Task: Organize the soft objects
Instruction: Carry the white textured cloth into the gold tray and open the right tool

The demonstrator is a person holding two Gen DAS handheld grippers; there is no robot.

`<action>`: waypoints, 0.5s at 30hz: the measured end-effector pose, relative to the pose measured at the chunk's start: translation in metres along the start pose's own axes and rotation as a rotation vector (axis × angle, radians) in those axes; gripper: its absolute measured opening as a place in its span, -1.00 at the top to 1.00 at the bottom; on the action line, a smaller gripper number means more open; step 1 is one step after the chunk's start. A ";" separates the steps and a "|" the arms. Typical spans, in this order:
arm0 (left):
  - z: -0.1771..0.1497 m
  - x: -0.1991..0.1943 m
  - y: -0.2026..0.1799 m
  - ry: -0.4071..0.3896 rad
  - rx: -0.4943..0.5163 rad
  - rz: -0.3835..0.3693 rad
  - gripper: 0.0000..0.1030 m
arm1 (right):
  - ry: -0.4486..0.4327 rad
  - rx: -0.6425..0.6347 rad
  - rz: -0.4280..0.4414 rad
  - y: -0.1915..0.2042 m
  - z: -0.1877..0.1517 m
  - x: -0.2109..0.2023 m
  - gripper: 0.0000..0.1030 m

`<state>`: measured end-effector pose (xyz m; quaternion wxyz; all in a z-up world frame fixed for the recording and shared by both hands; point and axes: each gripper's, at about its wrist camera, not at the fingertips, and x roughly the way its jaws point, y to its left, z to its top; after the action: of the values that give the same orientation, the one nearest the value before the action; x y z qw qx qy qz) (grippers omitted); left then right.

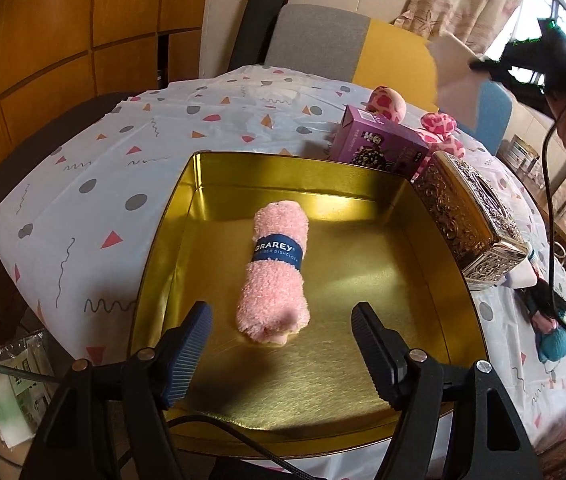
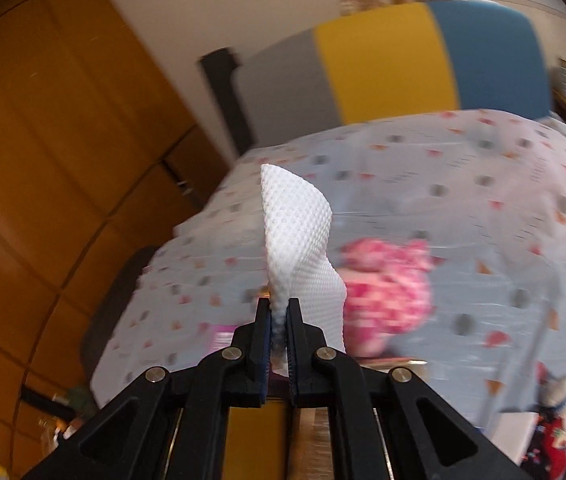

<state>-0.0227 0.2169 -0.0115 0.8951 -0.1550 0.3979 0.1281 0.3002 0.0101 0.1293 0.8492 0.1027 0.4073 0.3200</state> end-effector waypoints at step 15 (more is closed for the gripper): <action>-0.006 -0.003 0.007 -0.001 -0.023 0.009 -0.42 | 0.220 -0.249 0.195 0.094 -0.113 0.012 0.90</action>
<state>-0.0314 0.2212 -0.0139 0.8928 -0.1633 0.3969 0.1368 0.1766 0.0802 0.0894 0.7706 0.0003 0.4433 0.4579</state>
